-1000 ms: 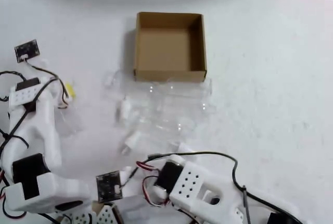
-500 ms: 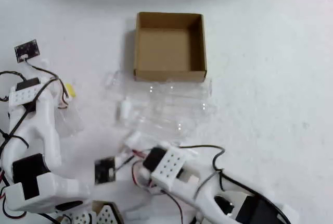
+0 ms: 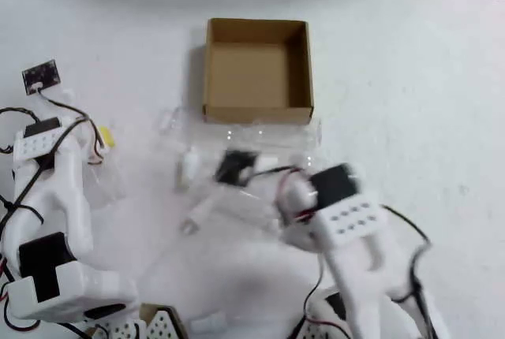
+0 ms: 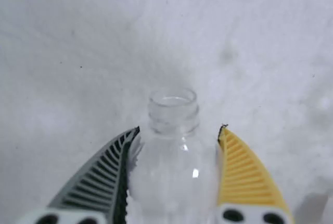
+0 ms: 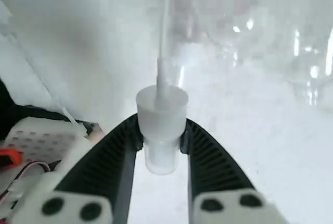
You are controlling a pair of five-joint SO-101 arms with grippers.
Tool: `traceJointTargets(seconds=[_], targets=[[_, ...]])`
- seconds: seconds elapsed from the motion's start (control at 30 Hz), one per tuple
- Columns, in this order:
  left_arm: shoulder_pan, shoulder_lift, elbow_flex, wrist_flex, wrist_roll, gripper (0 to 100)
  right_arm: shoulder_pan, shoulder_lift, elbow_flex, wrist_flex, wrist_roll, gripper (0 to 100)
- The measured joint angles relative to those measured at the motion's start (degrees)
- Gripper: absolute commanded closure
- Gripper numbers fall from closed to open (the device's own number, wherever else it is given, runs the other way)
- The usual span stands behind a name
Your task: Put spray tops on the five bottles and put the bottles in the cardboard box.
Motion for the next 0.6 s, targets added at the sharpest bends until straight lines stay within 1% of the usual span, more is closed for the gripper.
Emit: traceJointTargets(seconds=[0.1, 0.23, 0.37, 0.43, 0.6], targets=[[0.00, 0.00, 0.00, 0.00, 0.00, 94, 11.52, -2.20, -0.35, 1.58, 4.48, 98.2], [0.00, 0.00, 0.00, 0.00, 0.00, 94, 28.75, -2.73, -0.35, 1.67, 10.02, 98.1], [0.00, 0.00, 0.00, 0.00, 0.00, 94, 44.31, -2.73, 2.20, -2.46, 18.29, 98.1], [0.00, 0.00, 0.00, 0.00, 0.00, 94, 50.37, -2.73, 5.54, -6.15, 23.56, 98.1], [0.00, 0.00, 0.09, 0.00, 0.00, 94, 61.45, -2.73, 14.07, -15.30, 39.03, 97.1]])
